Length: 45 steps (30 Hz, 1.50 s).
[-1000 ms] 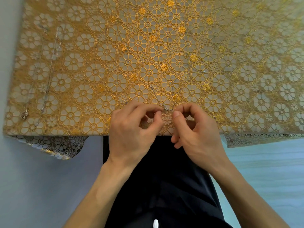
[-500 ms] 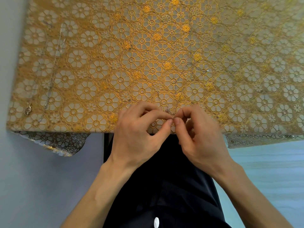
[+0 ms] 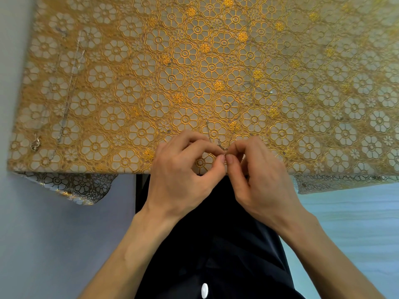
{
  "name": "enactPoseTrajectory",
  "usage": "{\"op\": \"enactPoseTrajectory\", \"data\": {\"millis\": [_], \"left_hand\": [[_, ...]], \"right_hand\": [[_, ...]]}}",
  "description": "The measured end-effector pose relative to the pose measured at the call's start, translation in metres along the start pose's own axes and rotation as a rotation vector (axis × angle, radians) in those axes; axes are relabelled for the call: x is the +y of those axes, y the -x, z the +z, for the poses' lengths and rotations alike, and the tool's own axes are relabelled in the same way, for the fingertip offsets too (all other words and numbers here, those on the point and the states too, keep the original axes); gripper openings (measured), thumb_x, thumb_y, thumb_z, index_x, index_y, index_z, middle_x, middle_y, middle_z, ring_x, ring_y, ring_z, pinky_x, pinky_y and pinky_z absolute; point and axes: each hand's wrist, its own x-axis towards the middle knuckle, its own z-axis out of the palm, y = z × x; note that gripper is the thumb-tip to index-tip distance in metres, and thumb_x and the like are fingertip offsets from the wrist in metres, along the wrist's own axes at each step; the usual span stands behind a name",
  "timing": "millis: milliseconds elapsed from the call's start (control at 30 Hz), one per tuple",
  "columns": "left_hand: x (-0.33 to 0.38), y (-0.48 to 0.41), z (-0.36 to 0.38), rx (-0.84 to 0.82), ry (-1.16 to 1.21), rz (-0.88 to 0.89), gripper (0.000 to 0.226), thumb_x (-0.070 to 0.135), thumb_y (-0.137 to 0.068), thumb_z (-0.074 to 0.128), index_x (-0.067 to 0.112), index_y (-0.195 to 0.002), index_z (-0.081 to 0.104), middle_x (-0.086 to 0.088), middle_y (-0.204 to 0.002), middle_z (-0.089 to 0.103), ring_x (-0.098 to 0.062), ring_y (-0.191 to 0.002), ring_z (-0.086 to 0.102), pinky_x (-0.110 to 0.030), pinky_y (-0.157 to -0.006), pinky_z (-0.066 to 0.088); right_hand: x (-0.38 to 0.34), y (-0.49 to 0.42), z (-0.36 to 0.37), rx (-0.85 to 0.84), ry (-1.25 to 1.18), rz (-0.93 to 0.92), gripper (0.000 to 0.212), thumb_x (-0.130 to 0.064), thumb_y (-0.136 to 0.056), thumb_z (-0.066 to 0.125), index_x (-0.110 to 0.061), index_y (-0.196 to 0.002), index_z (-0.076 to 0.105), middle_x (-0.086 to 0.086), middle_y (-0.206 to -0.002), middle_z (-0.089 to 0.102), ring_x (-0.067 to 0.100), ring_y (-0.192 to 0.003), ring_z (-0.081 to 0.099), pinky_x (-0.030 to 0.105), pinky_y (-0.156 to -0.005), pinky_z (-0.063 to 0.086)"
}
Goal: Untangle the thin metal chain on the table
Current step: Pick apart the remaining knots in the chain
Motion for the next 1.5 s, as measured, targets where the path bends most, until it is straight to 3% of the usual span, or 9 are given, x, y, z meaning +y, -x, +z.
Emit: {"op": "enactPoseTrajectory", "data": {"millis": [167, 333, 567, 667, 800, 1033, 1200, 1333, 1500], "left_hand": [[0.003, 0.001, 0.003, 0.040, -0.011, -0.022, 0.005, 0.028, -0.078, 0.077, 0.025, -0.083, 0.076, 0.009, -0.092, 0.065, -0.011, -0.078, 0.064, -0.044, -0.074, 0.050], [0.003, 0.000, 0.004, 0.075, -0.051, -0.003, 0.005, 0.030, -0.079, 0.077, 0.026, -0.082, 0.076, 0.008, -0.091, 0.066, -0.014, -0.075, 0.066, -0.045, -0.075, 0.049], [0.000, 0.001, 0.006, 0.125, -0.093, 0.046, 0.005, 0.028, -0.080, 0.078, 0.023, -0.082, 0.078, 0.006, -0.092, 0.068, -0.015, -0.073, 0.067, -0.044, -0.076, 0.048], [-0.001, 0.001, 0.004, 0.078, -0.053, 0.013, 0.006, 0.029, -0.080, 0.076, 0.026, -0.085, 0.077, 0.009, -0.094, 0.067, -0.012, -0.078, 0.065, -0.044, -0.079, 0.048], [-0.003, 0.000, -0.001, 0.008, 0.004, -0.016, 0.011, 0.029, -0.081, 0.072, 0.030, -0.092, 0.076, 0.011, -0.098, 0.064, -0.009, -0.080, 0.064, -0.046, -0.082, 0.049], [-0.002, -0.003, -0.003, -0.016, 0.067, -0.043, 0.008, 0.033, -0.081, 0.070, 0.029, -0.086, 0.075, 0.014, -0.094, 0.063, -0.008, -0.080, 0.063, -0.049, -0.076, 0.053], [0.000, -0.005, -0.006, -0.065, 0.073, -0.043, 0.009, 0.037, -0.080, 0.066, 0.030, -0.083, 0.071, 0.016, -0.092, 0.062, -0.009, -0.079, 0.062, -0.049, -0.077, 0.051], [0.001, -0.005, -0.006, -0.077, 0.064, -0.031, 0.009, 0.037, -0.081, 0.066, 0.030, -0.085, 0.071, 0.017, -0.092, 0.061, -0.009, -0.078, 0.061, -0.049, -0.077, 0.051], [-0.001, -0.005, -0.007, -0.086, 0.094, -0.032, 0.012, 0.035, -0.083, 0.067, 0.030, -0.090, 0.075, 0.011, -0.097, 0.065, -0.011, -0.090, 0.065, -0.049, -0.079, 0.052]], "right_hand": [[-0.002, 0.000, 0.003, 0.012, -0.008, 0.052, 0.016, -0.026, -0.097, 0.050, -0.013, -0.100, 0.057, -0.005, -0.091, 0.056, 0.008, -0.072, 0.048, 0.024, -0.060, 0.036], [-0.007, 0.000, 0.006, -0.008, -0.240, 0.249, 0.005, -0.027, -0.097, 0.053, -0.024, -0.093, 0.053, -0.015, -0.082, 0.057, 0.008, -0.067, 0.057, 0.026, -0.064, 0.044], [-0.014, -0.002, 0.005, -0.066, -0.497, 0.464, 0.013, -0.023, -0.101, 0.056, -0.025, -0.088, 0.055, -0.002, -0.054, 0.059, 0.013, -0.043, 0.055, 0.029, -0.050, 0.041], [-0.016, -0.002, 0.003, -0.100, -0.564, 0.488, 0.013, -0.018, -0.101, 0.055, -0.020, -0.089, 0.056, 0.000, -0.051, 0.058, 0.010, -0.038, 0.055, 0.021, -0.045, 0.040], [-0.017, -0.002, 0.002, -0.147, -0.564, 0.482, 0.015, -0.019, -0.102, 0.054, -0.023, -0.087, 0.056, 0.000, -0.052, 0.059, 0.010, -0.039, 0.056, 0.020, -0.045, 0.041], [-0.013, 0.000, 0.006, -0.076, -0.384, 0.357, 0.008, -0.032, -0.097, 0.051, -0.028, -0.089, 0.051, -0.012, -0.068, 0.057, 0.018, -0.061, 0.061, 0.041, -0.058, 0.050], [-0.011, 0.003, 0.008, -0.061, -0.242, 0.241, 0.003, -0.028, -0.099, 0.047, -0.026, -0.097, 0.047, -0.010, -0.080, 0.054, 0.016, -0.070, 0.058, 0.030, -0.064, 0.040], [-0.011, 0.002, 0.004, -0.057, -0.117, 0.177, 0.012, -0.031, -0.099, 0.044, -0.021, -0.100, 0.050, -0.008, -0.089, 0.052, 0.006, -0.075, 0.045, 0.031, -0.064, 0.036], [-0.010, 0.000, 0.003, -0.068, -0.108, 0.150, 0.010, -0.028, -0.100, 0.046, -0.019, -0.101, 0.050, -0.010, -0.092, 0.048, 0.009, -0.078, 0.048, 0.033, -0.064, 0.039]]}}
